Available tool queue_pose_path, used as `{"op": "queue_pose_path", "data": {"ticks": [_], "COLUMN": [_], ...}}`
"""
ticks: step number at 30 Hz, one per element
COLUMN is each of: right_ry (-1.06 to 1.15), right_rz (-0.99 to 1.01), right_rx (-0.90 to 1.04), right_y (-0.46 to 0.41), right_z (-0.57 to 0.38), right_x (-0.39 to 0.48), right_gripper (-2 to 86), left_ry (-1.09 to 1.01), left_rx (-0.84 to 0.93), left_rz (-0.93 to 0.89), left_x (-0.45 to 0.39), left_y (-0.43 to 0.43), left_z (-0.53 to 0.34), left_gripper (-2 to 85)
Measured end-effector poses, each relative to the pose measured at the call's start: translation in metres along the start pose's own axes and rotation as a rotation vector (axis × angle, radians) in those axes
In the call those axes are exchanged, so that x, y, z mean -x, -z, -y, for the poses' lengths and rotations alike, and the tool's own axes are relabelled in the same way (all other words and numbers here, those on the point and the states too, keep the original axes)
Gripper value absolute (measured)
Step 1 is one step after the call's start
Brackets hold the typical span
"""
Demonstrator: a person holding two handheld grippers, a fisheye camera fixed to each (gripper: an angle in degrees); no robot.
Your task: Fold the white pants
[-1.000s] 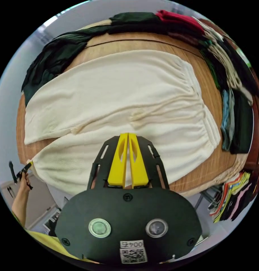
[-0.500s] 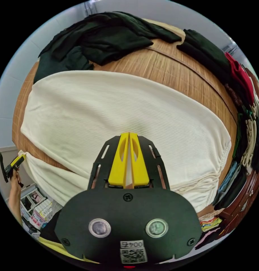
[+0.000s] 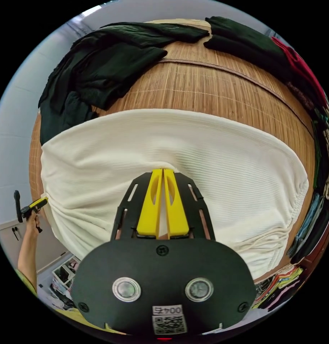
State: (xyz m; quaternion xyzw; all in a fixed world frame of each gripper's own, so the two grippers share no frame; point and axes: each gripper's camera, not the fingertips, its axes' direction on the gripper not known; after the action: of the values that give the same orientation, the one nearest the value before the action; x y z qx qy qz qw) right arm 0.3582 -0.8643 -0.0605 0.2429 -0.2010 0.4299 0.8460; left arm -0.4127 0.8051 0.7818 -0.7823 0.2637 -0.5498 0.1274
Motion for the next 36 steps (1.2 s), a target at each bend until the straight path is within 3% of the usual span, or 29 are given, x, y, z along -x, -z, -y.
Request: {"op": "queue_pose_path", "data": {"ticks": [4, 8, 12, 15, 19, 23, 31, 36], "right_ry": [-0.021, -0.116, -0.116, -0.044, 0.053, 0.087, 0.069, 0.006], "right_rz": [0.025, 0.060, 0.010, 0.005, -0.014, -0.068, -0.137, -0.033], "right_rx": [-0.127, -0.189, -0.167, -0.180, -0.173, -0.083, -0.101, -0.074], "right_y": [0.036, 0.064, 0.069, 0.070, 0.057, 0.031, 0.047, 0.065], "right_z": [-0.042, -0.111, -0.128, -0.115, -0.086, -0.058, 0.004, 0.034], "right_x": [-0.018, -0.081, -0.113, -0.105, -0.078, -0.073, -0.115, -0.141], "right_gripper": [3.1, 2.9, 2.4, 0.9, -0.5, -0.7, -0.5, 1.7], "left_ry": [-0.024, 0.121, 0.094, 0.024, -0.023, 0.005, -0.157, -0.122], "left_rx": [0.043, -0.138, -0.260, -0.277, -0.158, -0.164, -0.273, -0.224], "left_rz": [-0.040, -0.136, -0.185, -0.187, -0.198, -0.095, 0.005, 0.043], "left_x": [0.017, 0.043, 0.022, -0.010, -0.048, -0.067, -0.112, -0.142], "left_y": [0.023, 0.075, 0.106, 0.114, 0.087, 0.079, 0.132, 0.157], "left_z": [-0.013, -0.049, -0.044, -0.021, 0.010, 0.030, 0.131, 0.180], "left_gripper": [6.9, 7.1, 7.3, 7.0, 3.4, 1.0, 0.3, 0.5]}}
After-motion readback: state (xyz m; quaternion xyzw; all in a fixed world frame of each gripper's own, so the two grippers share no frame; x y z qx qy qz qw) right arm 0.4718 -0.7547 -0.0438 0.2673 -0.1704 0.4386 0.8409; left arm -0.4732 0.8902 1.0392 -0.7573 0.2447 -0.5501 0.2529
